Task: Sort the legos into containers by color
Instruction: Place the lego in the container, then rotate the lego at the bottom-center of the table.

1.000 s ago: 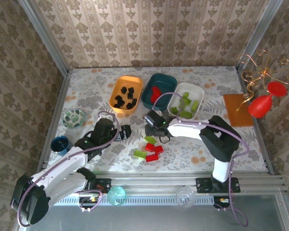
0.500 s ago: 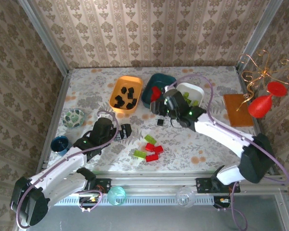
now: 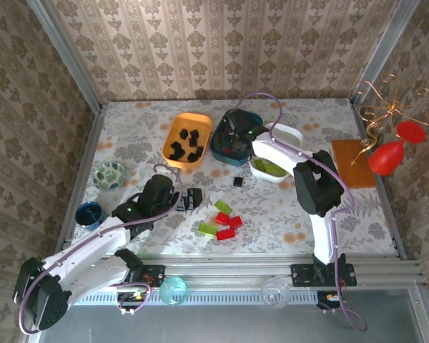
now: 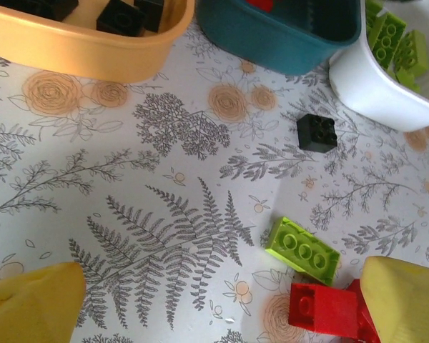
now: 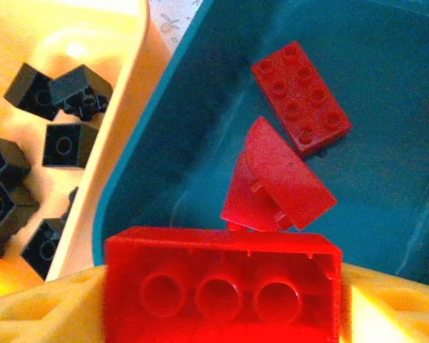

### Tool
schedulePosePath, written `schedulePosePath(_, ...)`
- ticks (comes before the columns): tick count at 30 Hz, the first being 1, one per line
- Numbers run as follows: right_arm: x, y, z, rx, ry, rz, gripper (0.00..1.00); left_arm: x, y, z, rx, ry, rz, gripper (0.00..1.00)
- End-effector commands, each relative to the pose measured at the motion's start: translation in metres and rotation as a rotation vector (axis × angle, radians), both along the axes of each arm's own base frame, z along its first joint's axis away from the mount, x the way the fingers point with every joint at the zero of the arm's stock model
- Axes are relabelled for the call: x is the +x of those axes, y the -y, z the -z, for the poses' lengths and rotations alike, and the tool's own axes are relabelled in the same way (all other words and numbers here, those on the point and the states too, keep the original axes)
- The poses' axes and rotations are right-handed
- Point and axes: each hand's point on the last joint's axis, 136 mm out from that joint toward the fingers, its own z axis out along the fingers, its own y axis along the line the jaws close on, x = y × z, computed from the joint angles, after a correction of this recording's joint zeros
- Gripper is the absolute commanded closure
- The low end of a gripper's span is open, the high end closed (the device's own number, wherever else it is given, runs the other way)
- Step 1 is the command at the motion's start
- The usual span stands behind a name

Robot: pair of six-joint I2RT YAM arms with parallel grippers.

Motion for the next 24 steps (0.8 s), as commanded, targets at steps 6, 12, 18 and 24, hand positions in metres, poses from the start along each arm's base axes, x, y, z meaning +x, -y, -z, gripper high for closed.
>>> schedulePosePath(6,-0.010,0.011,-0.046,0.025,0.074,0.007,0.10,-0.011,0.023,0.005,0.068,-0.033,0.141,0.00)
schedulePosePath(12,-0.052,0.021,-0.068,0.077,0.122,-0.015,0.09,-0.034,0.050,0.016,0.134,-0.083,0.299,0.01)
schedulePosePath(18,-0.093,0.038,-0.053,0.110,0.099,-0.008,0.09,-0.059,0.074,0.045,0.254,-0.156,0.421,0.12)
schedulePosePath(24,-0.115,0.054,-0.046,0.111,0.094,0.015,0.09,-0.066,0.099,0.064,0.278,-0.212,0.486,0.19)
